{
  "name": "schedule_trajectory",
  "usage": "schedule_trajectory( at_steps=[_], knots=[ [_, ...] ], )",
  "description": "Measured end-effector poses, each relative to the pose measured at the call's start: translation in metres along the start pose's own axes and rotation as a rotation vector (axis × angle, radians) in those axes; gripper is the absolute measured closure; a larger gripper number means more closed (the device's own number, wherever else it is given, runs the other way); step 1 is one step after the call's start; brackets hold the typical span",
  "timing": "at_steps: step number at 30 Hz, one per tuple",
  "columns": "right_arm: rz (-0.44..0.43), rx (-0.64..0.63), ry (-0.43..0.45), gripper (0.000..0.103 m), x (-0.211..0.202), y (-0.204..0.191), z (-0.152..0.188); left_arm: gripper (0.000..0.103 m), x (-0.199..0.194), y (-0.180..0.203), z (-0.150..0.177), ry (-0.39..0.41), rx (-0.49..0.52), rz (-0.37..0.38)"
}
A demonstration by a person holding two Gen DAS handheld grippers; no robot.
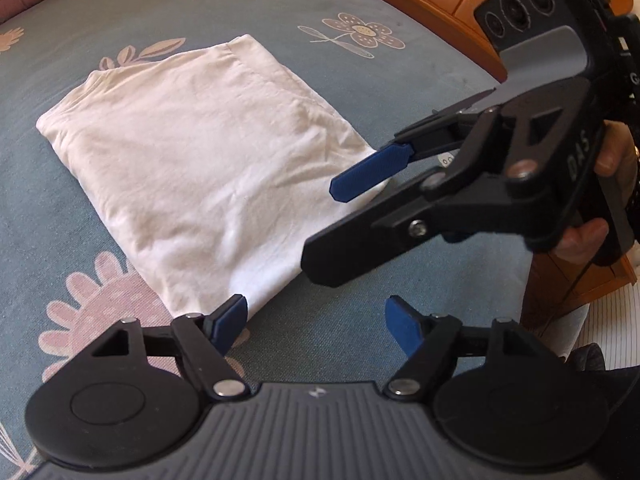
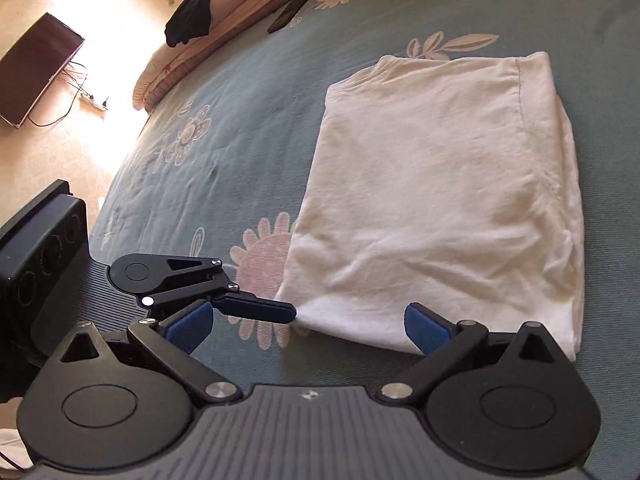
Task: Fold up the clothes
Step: 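Move both open grippers to the shirt's end edge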
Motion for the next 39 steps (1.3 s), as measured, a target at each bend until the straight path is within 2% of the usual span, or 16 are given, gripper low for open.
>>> schedule_trajectory(
  at_steps=[2,4,9,12,16,18,20,24,26,29,31,34,39],
  knots=[
    [-0.007,0.046,-0.011,0.000,0.007,0.008,0.001,0.027,0.003,-0.006,0.002,-0.006,-0.035,0.012],
    [0.041,0.090,-0.033,0.000,0.013,0.020,0.003,0.027,0.006,-0.013,0.005,-0.028,-0.078,0.015],
    [0.120,0.117,-0.014,0.000,-0.008,0.044,0.007,0.027,-0.001,-0.029,0.019,-0.065,-0.187,0.038],
    [0.142,0.120,0.011,0.000,-0.021,0.046,0.006,0.028,-0.013,-0.023,0.009,-0.021,-0.187,0.079],
    [0.022,0.115,0.051,0.000,-0.022,0.033,-0.005,0.023,-0.017,-0.021,-0.012,0.068,-0.192,0.136],
    [0.000,0.121,0.050,0.000,-0.012,0.032,-0.008,0.023,-0.004,-0.033,-0.013,0.068,-0.246,0.130],
    [0.007,0.130,0.045,0.000,-0.004,0.036,-0.009,0.023,0.008,-0.046,-0.014,0.069,-0.302,0.127],
    [0.043,0.161,0.031,0.000,-0.004,0.054,-0.004,0.023,0.008,-0.071,0.001,0.097,-0.477,0.212],
    [0.056,0.169,0.034,0.000,-0.011,0.060,-0.002,0.024,0.001,-0.078,0.005,0.094,-0.536,0.225],
    [0.062,0.167,0.060,0.000,-0.024,0.060,-0.005,0.024,-0.008,-0.083,-0.005,0.128,-0.565,0.233],
    [0.027,0.163,0.095,0.000,-0.026,0.056,-0.015,0.024,-0.012,-0.086,-0.015,0.168,-0.565,0.249],
    [-0.020,0.163,0.128,0.000,-0.018,0.053,-0.032,0.023,-0.008,-0.093,-0.018,0.173,-0.582,0.240],
    [0.039,0.178,0.098,0.000,-0.010,0.073,-0.036,0.025,-0.002,-0.104,-0.023,0.181,-0.611,0.225]
  ],
)
Point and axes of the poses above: each gripper's, at about its wrist camera, not at the fingertips, and x roughly the way its jaws point, y to its right, z to its underside, the point moved 4 cm from there along x, roughly the way its jaws point, and after that the axes turned 1 degree about -z, right-handed, at the moved point
